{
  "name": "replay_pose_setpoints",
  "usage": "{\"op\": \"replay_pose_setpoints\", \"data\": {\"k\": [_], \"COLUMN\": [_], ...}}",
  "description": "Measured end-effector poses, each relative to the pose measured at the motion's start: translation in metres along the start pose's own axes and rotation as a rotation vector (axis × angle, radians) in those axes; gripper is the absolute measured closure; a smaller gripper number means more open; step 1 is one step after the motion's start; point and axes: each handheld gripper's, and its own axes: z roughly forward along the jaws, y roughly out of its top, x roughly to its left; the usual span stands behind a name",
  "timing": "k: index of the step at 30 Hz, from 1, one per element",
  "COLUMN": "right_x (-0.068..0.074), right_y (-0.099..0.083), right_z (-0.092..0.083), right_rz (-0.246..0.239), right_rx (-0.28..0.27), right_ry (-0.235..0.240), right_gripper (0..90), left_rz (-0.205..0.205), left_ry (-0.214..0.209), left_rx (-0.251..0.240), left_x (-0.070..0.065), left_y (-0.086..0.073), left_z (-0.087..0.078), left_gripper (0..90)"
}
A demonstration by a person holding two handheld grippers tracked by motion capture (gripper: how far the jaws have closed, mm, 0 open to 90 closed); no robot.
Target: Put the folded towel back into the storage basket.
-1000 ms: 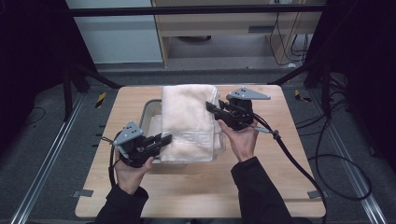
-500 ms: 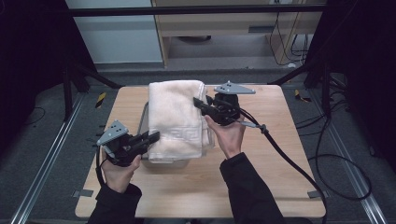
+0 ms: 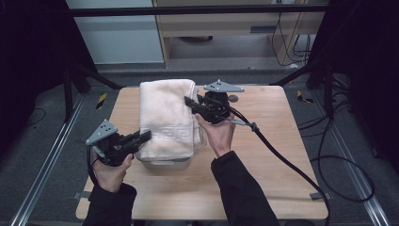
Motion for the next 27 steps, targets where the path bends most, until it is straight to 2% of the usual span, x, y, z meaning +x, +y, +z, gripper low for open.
{"op": "replay_pose_setpoints", "data": {"k": [5, 12, 16, 27], "right_x": [0.0, -0.001, 0.002, 0.008], "right_y": [-0.004, -0.006, -0.005, -0.004], "right_z": [0.009, 0.015, 0.021, 0.041], "right_rz": [0.012, 0.033, 0.013, 0.009], "right_rx": [0.004, -0.005, -0.003, -0.003], "right_ry": [0.007, 0.018, 0.009, 0.009], "right_gripper": [67.6, 67.6, 67.6, 67.6], "left_rz": [-0.005, -0.01, -0.017, -0.035], "left_ry": [0.008, 0.021, 0.038, 0.085], "left_rx": [0.012, 0.003, 0.001, -0.005], "left_x": [0.006, 0.011, 0.015, 0.03], "left_y": [-0.002, -0.002, -0.003, -0.006], "left_z": [0.0, 0.0, 0.0, -0.001], "left_gripper": [77.4, 77.5, 77.6, 77.6]}}
